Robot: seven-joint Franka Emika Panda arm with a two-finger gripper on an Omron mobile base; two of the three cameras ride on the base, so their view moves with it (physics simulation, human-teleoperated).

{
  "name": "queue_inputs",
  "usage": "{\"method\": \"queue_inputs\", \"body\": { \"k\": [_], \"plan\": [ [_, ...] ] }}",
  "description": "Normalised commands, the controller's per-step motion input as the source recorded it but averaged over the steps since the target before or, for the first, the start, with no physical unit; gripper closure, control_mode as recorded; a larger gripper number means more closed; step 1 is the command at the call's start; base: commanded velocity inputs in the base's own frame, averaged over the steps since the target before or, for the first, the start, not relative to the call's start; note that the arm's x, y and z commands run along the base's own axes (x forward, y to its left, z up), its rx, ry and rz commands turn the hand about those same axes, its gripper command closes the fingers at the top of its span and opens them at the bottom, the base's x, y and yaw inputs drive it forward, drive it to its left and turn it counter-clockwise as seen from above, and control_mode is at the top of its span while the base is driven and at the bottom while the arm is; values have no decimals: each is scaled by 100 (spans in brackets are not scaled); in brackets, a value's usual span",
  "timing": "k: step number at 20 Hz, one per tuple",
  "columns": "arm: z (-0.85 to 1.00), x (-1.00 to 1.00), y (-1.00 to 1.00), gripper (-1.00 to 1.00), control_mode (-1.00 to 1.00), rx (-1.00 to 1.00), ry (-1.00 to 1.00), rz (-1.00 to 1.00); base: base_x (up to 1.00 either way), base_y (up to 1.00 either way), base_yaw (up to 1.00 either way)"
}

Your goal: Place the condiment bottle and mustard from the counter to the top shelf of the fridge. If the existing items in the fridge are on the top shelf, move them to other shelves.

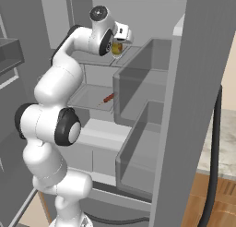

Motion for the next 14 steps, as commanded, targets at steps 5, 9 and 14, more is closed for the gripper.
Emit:
{"method": "queue_inputs", "body": {
  "k": [5,9,14],
  "plan": [
    [-9,58,0,100,-100,0,0,0,0,0,0],
    [-31,37,-7,100,-100,-1,1,0,0,0,0],
    [-41,19,-13,100,-100,0,4,0,0,0,0]
  ]
}}
